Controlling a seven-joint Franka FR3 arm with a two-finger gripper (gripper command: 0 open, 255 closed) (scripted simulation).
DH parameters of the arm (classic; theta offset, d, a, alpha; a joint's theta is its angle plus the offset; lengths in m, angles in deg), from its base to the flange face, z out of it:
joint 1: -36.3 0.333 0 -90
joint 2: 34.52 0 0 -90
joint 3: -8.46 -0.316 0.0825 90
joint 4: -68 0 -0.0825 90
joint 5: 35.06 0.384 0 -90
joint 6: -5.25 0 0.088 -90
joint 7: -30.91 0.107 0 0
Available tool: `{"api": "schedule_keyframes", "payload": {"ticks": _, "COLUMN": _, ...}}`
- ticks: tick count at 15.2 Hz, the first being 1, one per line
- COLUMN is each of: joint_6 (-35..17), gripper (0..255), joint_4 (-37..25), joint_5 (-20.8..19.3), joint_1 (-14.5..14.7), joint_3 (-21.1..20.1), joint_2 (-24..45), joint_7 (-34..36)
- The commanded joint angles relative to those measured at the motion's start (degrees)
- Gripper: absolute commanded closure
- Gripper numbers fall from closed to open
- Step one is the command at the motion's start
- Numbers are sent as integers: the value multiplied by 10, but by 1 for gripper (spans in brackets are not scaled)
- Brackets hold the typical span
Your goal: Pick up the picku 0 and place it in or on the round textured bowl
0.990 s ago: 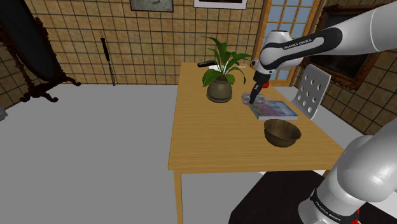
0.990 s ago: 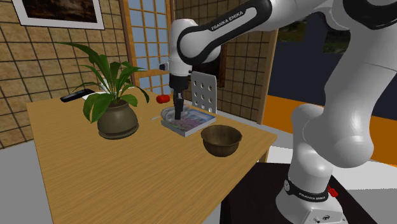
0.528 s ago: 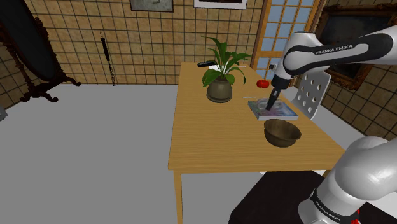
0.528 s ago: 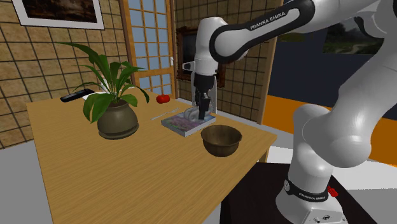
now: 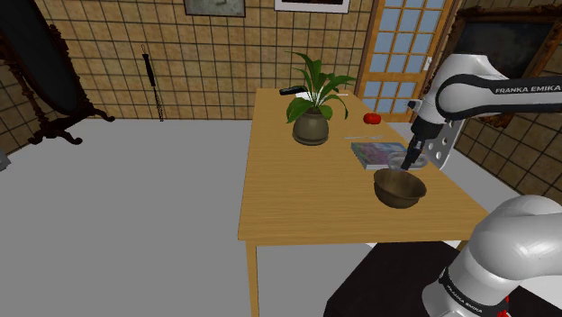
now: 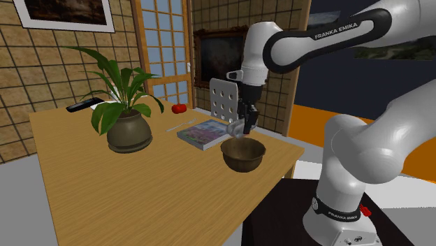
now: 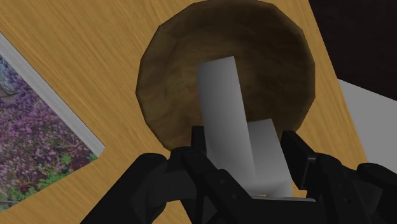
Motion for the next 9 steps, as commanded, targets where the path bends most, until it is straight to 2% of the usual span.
{"api": "schedule_keyframes", "payload": {"ticks": 1, "joint_6": -12, "gripper": 255, "joint_4": 16, "joint_5": -4, "joint_1": -3, "joint_3": 3, "joint_2": -3, "joint_7": -1}}
{"api": "schedule_keyframes", "payload": {"ticks": 9, "joint_6": -85, "gripper": 255, "joint_4": 66, "joint_5": -17, "joint_1": -8, "joint_3": 19, "joint_2": 20, "joint_7": -3}}
